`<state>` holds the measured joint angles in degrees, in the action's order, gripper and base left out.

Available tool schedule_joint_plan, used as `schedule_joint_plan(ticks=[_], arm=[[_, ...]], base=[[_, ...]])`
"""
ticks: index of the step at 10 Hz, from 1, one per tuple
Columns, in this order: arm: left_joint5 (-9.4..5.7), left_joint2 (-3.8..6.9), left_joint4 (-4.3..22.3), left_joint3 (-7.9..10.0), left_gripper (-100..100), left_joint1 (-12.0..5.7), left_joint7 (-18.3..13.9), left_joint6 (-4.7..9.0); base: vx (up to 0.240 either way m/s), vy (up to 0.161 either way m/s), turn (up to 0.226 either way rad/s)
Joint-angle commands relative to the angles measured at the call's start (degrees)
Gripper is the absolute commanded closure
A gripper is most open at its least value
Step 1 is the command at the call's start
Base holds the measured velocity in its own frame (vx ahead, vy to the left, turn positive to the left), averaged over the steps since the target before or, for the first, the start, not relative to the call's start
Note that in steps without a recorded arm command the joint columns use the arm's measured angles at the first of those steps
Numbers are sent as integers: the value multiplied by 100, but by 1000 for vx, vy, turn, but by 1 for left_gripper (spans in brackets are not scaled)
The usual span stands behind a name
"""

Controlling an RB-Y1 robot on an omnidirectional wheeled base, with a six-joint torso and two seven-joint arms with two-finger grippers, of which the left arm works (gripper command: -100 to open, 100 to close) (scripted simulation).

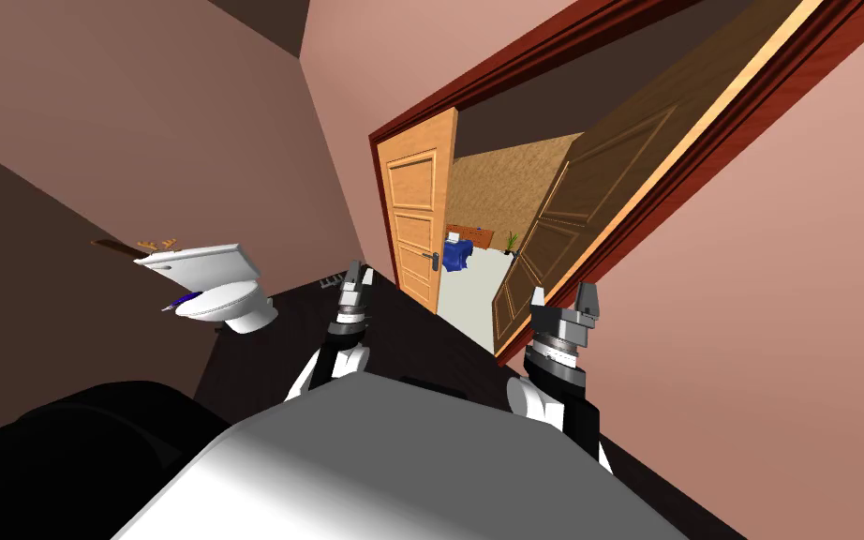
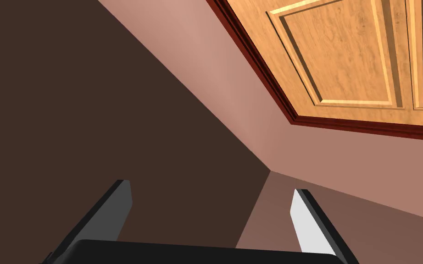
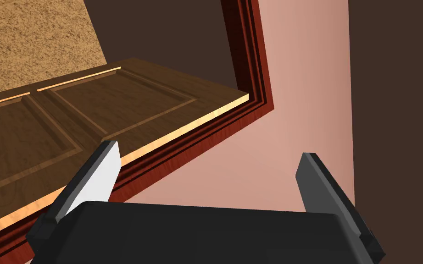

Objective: Push the door open

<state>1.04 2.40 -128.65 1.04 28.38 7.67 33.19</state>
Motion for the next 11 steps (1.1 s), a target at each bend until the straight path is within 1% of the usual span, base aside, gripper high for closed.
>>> schedule_joint_plan(ticks=[1, 3, 4, 6, 7, 8, 11], arm=[[-76, 56, 187, -27, -100, -71, -9, -74], [-166, 116, 408, -58, -100, -154, -20, -162], [-193, 132, 474, -68, -100, -179, -23, -189], [-318, 206, 782, -111, -100, -295, -39, -312], [-353, 225, 868, -124, -100, -328, -43, -346], [-424, 264, 1043, -149, -100, -394, -52, -416], [-540, 323, 1330, -190, -100, -502, -66, -530]], base=[[107, 32, -154], [165, 90, -165], [143, 62, -109], [167, 111, -154], [149, 100, -185], [140, 84, -227], [113, 101, -110]])
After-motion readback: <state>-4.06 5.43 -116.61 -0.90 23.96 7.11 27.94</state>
